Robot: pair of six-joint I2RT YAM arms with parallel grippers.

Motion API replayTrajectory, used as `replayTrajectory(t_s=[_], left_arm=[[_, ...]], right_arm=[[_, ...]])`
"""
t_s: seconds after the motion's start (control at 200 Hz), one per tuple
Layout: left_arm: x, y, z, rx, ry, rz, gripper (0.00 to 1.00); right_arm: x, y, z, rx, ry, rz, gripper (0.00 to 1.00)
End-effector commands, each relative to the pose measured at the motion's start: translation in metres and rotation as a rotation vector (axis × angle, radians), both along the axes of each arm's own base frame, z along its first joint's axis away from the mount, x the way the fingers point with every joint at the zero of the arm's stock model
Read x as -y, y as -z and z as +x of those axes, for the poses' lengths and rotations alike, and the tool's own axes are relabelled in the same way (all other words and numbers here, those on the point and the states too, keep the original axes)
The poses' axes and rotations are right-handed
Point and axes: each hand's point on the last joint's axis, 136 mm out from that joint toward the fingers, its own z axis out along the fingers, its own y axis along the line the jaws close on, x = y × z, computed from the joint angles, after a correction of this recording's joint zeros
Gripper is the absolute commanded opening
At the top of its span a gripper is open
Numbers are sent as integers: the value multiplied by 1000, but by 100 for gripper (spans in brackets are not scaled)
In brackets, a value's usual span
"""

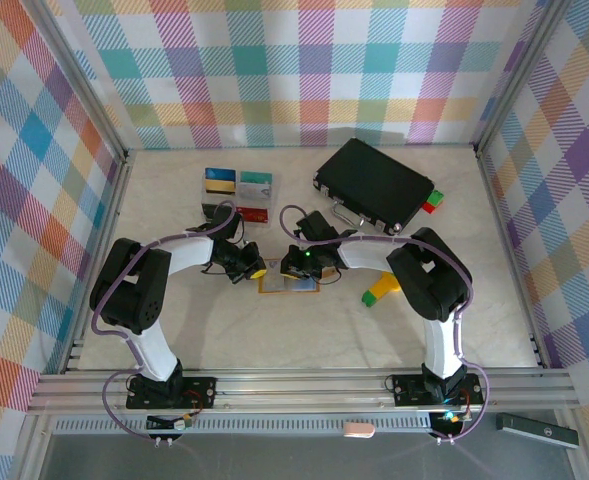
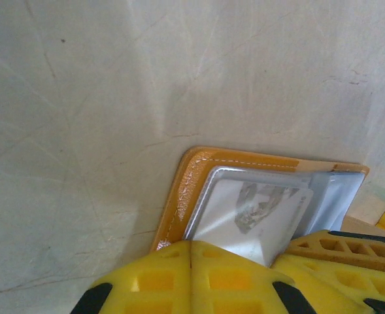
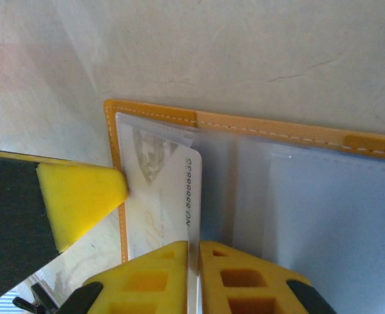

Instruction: Take the credit cards out of the card holder

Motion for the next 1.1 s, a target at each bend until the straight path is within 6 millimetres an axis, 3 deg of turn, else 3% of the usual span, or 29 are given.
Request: replayTrajectory(t_s=[0.0, 0.19, 0.485, 0.715, 0.815, 0.995, 1.095], left_arm=[[-7, 20, -15, -48, 12, 55, 4], [-9, 17, -13, -41, 6, 64, 5], [-12, -3, -6, 4, -16, 71, 18], [-16, -5, -6, 11, 6, 108, 16], [-11, -11, -5, 22, 27, 87, 14], [4, -40, 2, 95, 83, 42, 14], [13, -41, 2, 96, 101, 30, 13]], right_arm=[[-1, 5, -1, -28, 2, 20, 10], [1, 1, 0, -13, 9, 18, 6], [18, -3, 4, 27, 51, -25, 3], [26, -3, 5, 34, 101, -37, 3], [23, -3, 4, 25, 85, -26, 3], [14, -5, 2, 18, 42, 7, 4], [14, -6, 2, 22, 31, 4, 3]])
